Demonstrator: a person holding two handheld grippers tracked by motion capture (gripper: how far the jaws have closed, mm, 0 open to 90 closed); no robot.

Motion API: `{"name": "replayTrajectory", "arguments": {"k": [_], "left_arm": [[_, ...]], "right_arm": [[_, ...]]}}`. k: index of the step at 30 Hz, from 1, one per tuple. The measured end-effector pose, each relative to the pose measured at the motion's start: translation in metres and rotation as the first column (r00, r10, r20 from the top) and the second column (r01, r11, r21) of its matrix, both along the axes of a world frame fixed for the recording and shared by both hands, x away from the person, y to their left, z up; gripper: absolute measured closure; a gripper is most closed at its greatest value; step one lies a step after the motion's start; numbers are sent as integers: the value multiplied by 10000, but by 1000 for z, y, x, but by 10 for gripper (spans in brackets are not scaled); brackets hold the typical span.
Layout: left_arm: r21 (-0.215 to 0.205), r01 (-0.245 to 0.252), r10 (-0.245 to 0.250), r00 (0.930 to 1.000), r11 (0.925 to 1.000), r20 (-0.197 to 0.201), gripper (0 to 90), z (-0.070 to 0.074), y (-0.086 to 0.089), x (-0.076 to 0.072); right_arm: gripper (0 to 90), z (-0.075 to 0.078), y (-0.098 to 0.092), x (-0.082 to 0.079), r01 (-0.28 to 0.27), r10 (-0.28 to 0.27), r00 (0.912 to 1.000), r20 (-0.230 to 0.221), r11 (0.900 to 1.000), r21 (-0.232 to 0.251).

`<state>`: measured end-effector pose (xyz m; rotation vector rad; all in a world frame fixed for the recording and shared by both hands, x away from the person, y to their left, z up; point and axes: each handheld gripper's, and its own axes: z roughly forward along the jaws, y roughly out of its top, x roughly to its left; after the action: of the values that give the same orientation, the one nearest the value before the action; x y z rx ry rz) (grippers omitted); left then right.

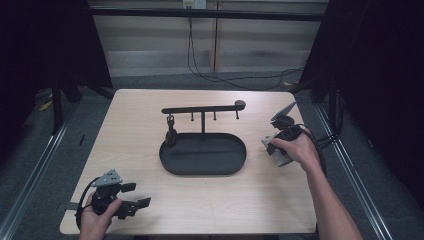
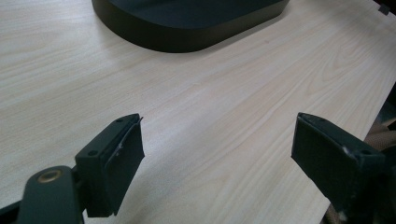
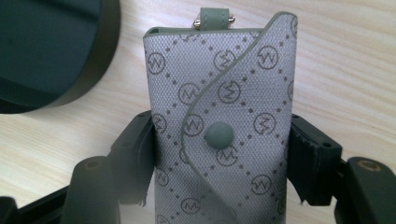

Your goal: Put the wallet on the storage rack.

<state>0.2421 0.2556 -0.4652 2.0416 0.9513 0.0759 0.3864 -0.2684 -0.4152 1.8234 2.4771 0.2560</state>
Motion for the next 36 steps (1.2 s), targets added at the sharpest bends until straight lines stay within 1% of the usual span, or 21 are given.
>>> {"name": "replayTrajectory", "arguments": {"k": [2,4,7,11,13,18,22,24,26,27,30,31,34,36], "left_arm": [[53,1,-2,10000,10000,28,165,0,0,0],[60,69,-69,10000,10000,12,165,0,-1,0],[126,44,-44,10000,9999,9,165,0,-1,1],[103,39,-40,10000,9999,37,165,0,-1,0],[104,-4,3,10000,9999,59,165,0,0,1],[103,22,-23,10000,9999,37,166,0,0,1],[70,-21,21,10000,10000,16,166,0,0,1],[72,8,-8,10000,10000,25,166,0,0,1],[67,-15,15,10000,10000,37,166,0,1,1],[61,-3,3,10000,10000,32,166,0,1,1],[77,35,-36,10000,10000,35,166,0,0,1],[94,21,-22,10000,10000,35,166,0,0,1],[89,18,-18,10000,10000,40,166,0,0,1],[103,-19,18,10000,9999,43,166,0,0,1]], "right_arm": [[332,3,0,-1,42,-41,10000,-10,9999,95],[332,4,-1,-2,34,-34,10000,-48,10000,47],[332,9,-2,-2,5,-7,9999,-139,9999,-133],[332,18,-3,-2,29,-29,9999,-102,10000,-29],[331,21,-3,-3,-1,-1,9999,-134,10000,-92],[331,29,1,-4,-107,107,9999,17,9999,-17],[331,39,4,-6,-182,177,9991,389,9997,150],[331,43,6,-6,-224,217,9987,468,9996,156],[331,47,7,-7,-295,272,9977,624,9989,364],[331,48,7,-8,-316,279,9973,679,9980,542],[332,52,10,-9,-318,244,9970,731,9944,1012],[331,52,10,-9,-382,298,9965,782,9933,1091],[331,53,14,-9,-475,344,9955,880,9873,1513],[331,54,18,-10,-513,345,9951,928,9814,1848]]}}
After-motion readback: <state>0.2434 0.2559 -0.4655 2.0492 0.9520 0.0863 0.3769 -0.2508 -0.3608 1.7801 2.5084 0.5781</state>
